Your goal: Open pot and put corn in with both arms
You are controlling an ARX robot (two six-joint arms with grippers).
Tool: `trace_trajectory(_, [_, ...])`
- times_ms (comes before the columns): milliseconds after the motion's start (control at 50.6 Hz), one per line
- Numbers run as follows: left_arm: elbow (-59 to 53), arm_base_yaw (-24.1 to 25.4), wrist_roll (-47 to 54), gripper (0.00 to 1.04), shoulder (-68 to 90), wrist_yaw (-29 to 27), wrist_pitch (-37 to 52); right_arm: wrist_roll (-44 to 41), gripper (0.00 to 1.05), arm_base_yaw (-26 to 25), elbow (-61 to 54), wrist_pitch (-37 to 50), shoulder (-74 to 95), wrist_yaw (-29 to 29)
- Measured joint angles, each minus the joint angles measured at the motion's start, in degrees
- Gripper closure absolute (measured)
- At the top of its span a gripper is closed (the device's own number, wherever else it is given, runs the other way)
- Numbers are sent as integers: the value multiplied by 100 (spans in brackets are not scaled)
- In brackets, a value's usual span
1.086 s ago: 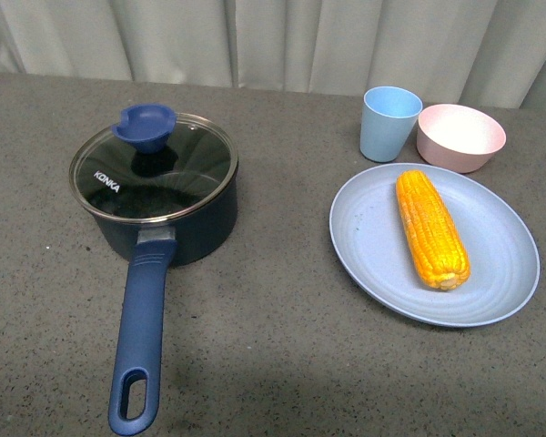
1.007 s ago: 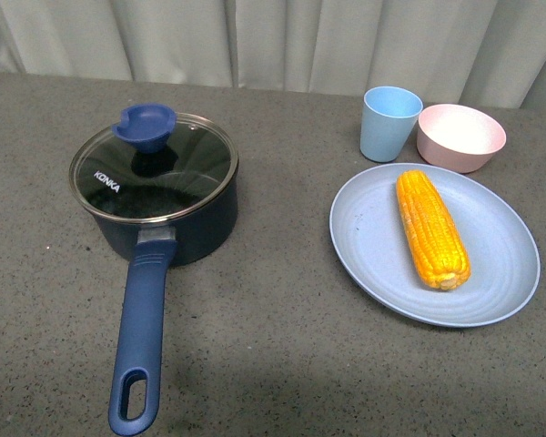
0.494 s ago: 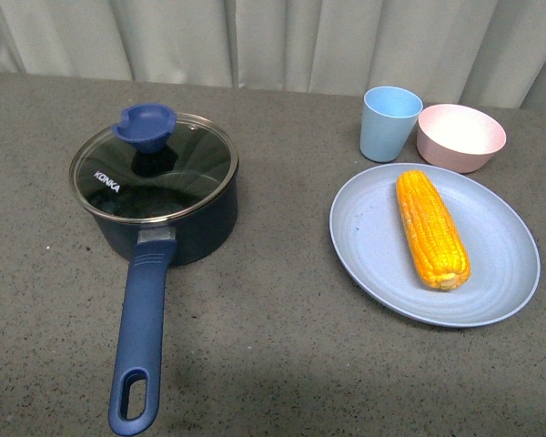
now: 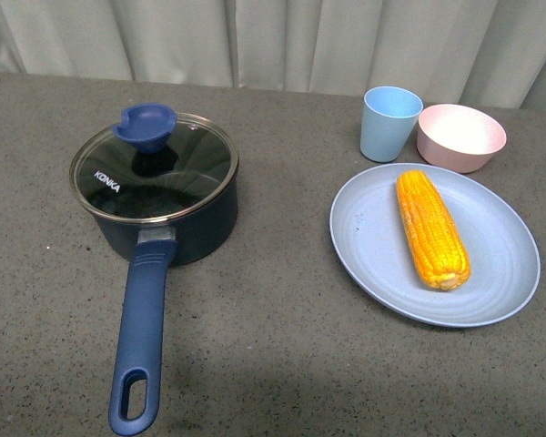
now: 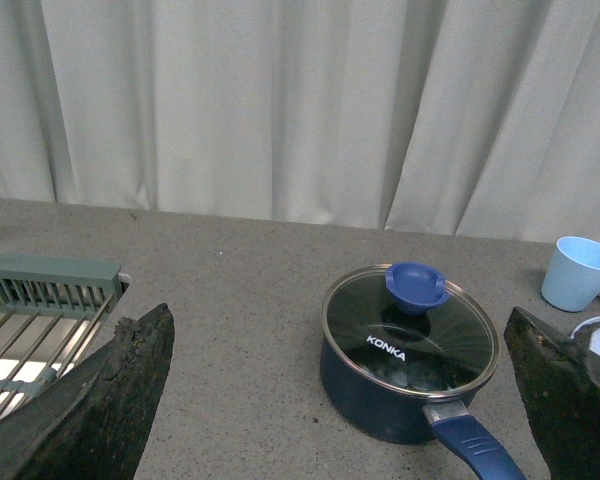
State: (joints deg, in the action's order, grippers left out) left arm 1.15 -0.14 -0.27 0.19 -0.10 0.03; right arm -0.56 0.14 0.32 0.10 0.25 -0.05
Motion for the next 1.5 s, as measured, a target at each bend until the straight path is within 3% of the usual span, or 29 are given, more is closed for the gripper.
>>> trace_trajectory(790, [0,-2,0,7,2,-7,-2,0,9,0,0,0,0,0])
trace_trajectory(889, [173,-354,-542,7,597,-1062,-470,0,9,0,0,0,0,0])
trace_trajectory(967, [177,-507,-848,7,1537,-1058,334,0,9,0,0,0,0,-2])
trace_trajectory(1106, [439,-935,-925,7,4199,-826,2953,2,9,0,0,0,-2,-2])
trace_trajectory(1264, [1248,-1309,-1056,7,6988,-664,5110,0,9,0,0,0,0,-2])
trace_trajectory(1362, [1884,-1486,-1060,7,8376,-743,5624,0,9,0,0,0,0,-2])
trace_trajectory(1501, [2686,-1639,-1043,7,9610,-699,5488,0,9,0,0,0,-2,-2])
